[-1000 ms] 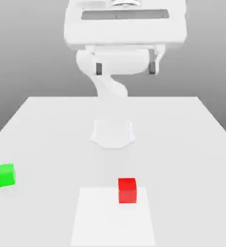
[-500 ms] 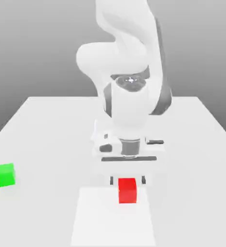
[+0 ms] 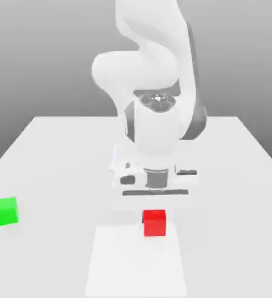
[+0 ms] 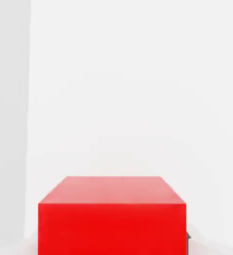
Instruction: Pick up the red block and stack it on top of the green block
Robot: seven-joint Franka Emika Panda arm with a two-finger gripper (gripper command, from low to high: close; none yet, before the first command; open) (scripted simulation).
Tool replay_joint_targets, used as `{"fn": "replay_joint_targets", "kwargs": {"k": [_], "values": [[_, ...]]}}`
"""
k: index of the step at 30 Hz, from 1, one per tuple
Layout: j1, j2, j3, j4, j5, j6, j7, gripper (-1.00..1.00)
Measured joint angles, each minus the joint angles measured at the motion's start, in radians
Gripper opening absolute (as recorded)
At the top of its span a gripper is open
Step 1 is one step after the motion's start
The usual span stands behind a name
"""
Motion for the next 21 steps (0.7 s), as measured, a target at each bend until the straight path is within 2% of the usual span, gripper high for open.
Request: {"fn": "replay_joint_targets", "kwargs": {"k": [4,15,17,21], "values": [[-0.132,-0.025,-0.1,0.045,0.003,-0.071,-0.117,-1.0],[-0.643,0.03,-0.391,0.238,-0.004,-0.209,-0.544,-1.0],[-0.736,0.077,-0.37,0.254,0.029,-0.179,-0.596,-1.0],[-0.73,0.211,-0.298,0.265,0.13,-0.063,-0.678,-1.0]]}}
